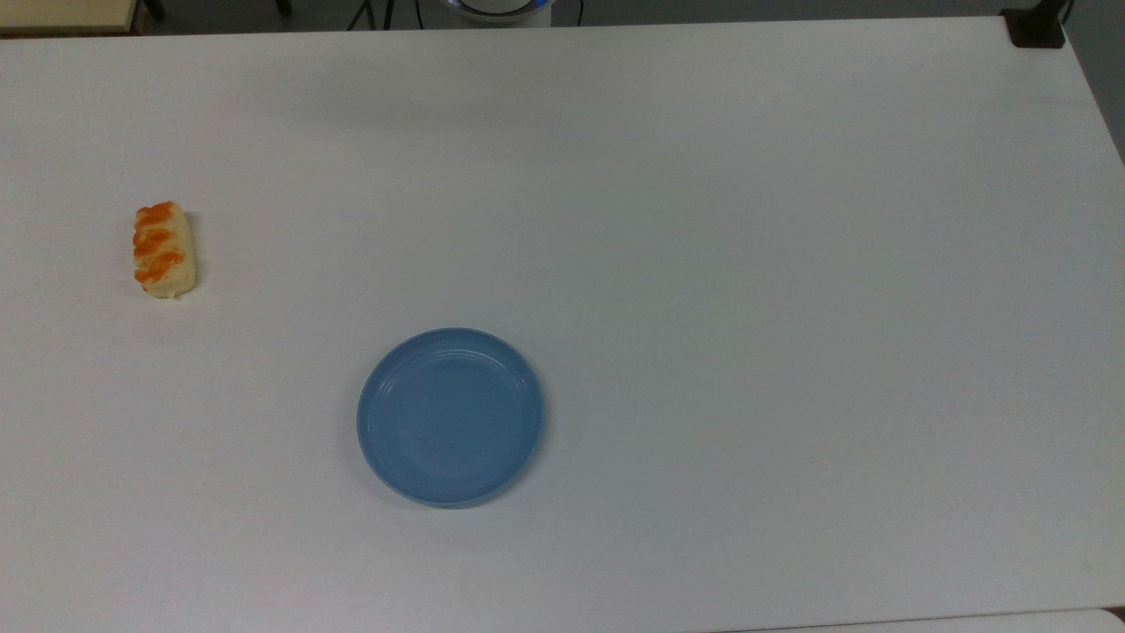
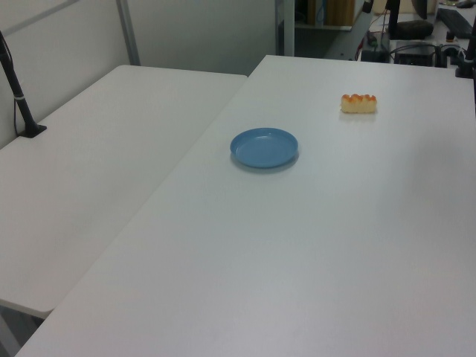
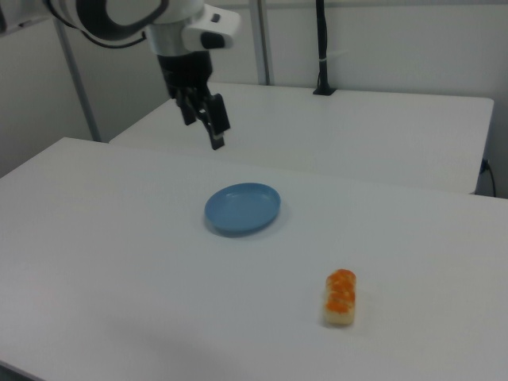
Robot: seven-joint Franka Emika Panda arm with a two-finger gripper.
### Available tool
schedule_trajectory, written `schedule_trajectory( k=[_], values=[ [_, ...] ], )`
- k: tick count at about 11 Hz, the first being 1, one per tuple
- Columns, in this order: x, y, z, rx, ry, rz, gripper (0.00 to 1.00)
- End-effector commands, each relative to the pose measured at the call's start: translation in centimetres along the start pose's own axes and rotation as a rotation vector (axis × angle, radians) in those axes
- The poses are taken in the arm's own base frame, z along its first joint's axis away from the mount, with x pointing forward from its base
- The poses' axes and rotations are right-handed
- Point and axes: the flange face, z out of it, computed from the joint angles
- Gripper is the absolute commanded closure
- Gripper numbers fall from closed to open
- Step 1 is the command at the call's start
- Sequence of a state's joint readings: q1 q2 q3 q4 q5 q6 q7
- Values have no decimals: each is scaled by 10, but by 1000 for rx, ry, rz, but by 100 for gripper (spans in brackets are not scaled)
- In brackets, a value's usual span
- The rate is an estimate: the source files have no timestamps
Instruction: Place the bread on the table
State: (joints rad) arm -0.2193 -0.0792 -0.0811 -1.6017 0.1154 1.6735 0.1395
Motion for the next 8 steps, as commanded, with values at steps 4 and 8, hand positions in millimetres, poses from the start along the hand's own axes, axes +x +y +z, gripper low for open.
schedule_trajectory(
  k=[4, 8],
  values=[
    [-13, -78, 51, -93, -77, -269, 0],
    [-15, -83, 50, -92, -74, -288, 0]
  ],
)
